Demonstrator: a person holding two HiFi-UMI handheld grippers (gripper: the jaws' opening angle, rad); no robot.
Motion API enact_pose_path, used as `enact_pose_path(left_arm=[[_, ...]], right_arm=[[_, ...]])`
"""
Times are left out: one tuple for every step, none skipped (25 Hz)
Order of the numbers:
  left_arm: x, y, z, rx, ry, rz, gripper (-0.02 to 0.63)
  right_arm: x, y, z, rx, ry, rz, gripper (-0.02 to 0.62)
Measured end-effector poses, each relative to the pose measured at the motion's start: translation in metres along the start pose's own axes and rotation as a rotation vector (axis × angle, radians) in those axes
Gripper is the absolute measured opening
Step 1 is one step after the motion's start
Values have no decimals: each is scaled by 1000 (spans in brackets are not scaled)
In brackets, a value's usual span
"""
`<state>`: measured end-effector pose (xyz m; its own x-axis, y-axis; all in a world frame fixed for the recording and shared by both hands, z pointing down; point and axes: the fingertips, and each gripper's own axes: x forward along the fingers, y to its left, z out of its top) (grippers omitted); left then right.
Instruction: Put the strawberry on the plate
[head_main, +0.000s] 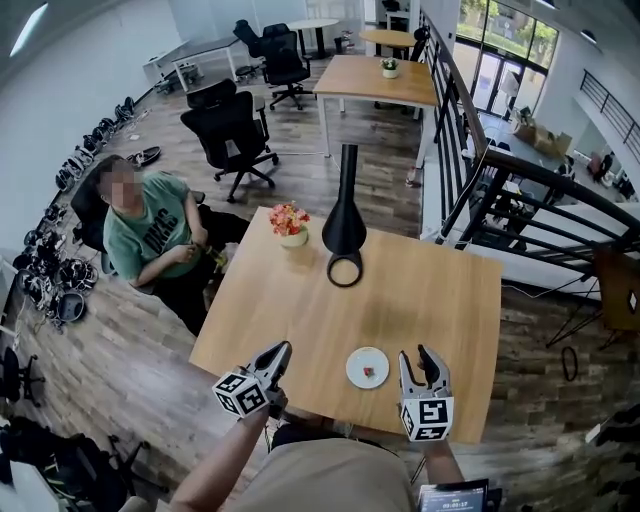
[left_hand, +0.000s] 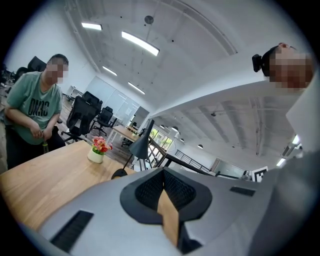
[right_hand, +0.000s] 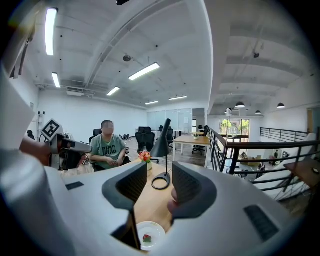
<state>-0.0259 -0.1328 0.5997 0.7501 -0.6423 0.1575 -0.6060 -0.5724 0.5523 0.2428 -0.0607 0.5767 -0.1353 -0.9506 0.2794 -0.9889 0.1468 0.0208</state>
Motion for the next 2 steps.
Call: enact_pose_path(left_arm=[[-2,2,-1,-1,2,3,5],[-5,5,-2,-3,4,7,5]], right_arm=[[0,1,-1,2,1,1,164],[0,3,-1,5,2,2,164]])
